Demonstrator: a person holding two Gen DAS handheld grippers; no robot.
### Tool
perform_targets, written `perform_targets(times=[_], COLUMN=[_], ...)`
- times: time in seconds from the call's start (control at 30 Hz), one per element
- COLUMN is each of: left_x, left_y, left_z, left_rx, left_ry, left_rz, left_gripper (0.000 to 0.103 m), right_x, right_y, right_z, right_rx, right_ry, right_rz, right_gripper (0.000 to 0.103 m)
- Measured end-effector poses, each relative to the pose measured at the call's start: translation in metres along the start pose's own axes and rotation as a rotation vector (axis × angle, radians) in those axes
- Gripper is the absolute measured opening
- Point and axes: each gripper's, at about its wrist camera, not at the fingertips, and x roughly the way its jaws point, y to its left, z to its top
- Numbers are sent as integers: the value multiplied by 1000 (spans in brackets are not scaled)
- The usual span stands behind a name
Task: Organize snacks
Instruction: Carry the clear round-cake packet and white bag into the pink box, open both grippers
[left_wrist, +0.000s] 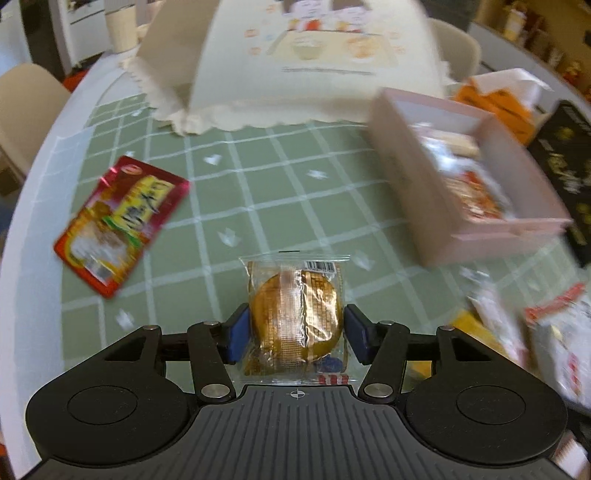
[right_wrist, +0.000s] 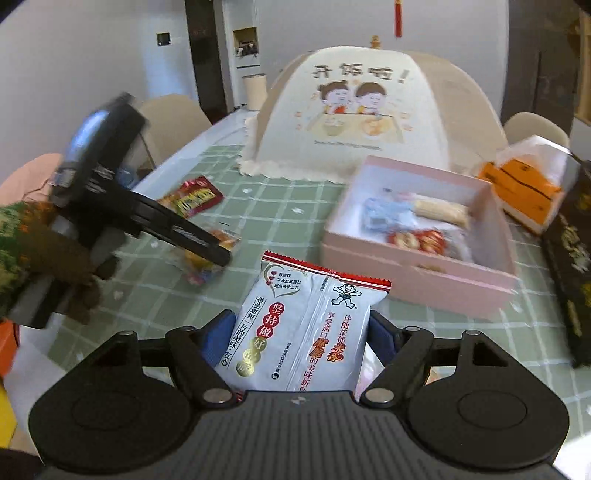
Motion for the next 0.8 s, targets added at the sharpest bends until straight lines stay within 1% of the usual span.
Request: perform_targets(times=[0.1, 0.17, 0.27, 0.33, 0.37, 0.47, 0.53, 0.6, 0.63, 0.67, 0.73, 0.77, 0.8], left_x=[-22, -36, -52, -62, -67, -80, -81, -73, -65, -50, -18, -7, -4], left_y=[-19, -34, -60, -76, -83, -96, -98, -100, -100, -100, -99, -96, -94], left_z=[-18, -31, -42, -41, -36, -7, 19, 51, 67, 84, 106, 113, 116], left_rx=[-23, -27, 4, 35, 48, 56, 42, 14, 3, -4, -41, -73, -96], left_ry=[-3, 13, 55, 50, 33, -54, -126, -190, -208, -204, -145, -129, -143], left_rz=[-73, -155, -275, -314, -325, -338, -310, -273, -268, -274, -284, -286, -290], left_gripper=[59, 59, 59, 59, 59, 59, 59, 59, 59, 59, 58, 58, 57], right_x=[-15, -22, -35, -44, -50, -64, -69, -72, -72, -72, -75, -76, -78], right_y=[-18, -30, -52, -66, -72, -88, -96, -100, -103, -103, -105, -105, -106], right_z=[-15, -24, -33, -36, -39, -39, -38, -36, -34, -34, -34, -34, -35], right_rx=[2, 7, 26, 49, 60, 95, 110, 124, 130, 137, 151, 154, 152], right_ry=[6, 15, 14, 2, -8, -48, -69, -84, -91, -96, -101, -104, -109], right_rz=[-42, -74, -123, -154, -166, -199, -214, -225, -228, -233, -242, -242, -242], right_gripper=[77, 77, 77, 77, 77, 77, 77, 77, 77, 77, 77, 77, 77])
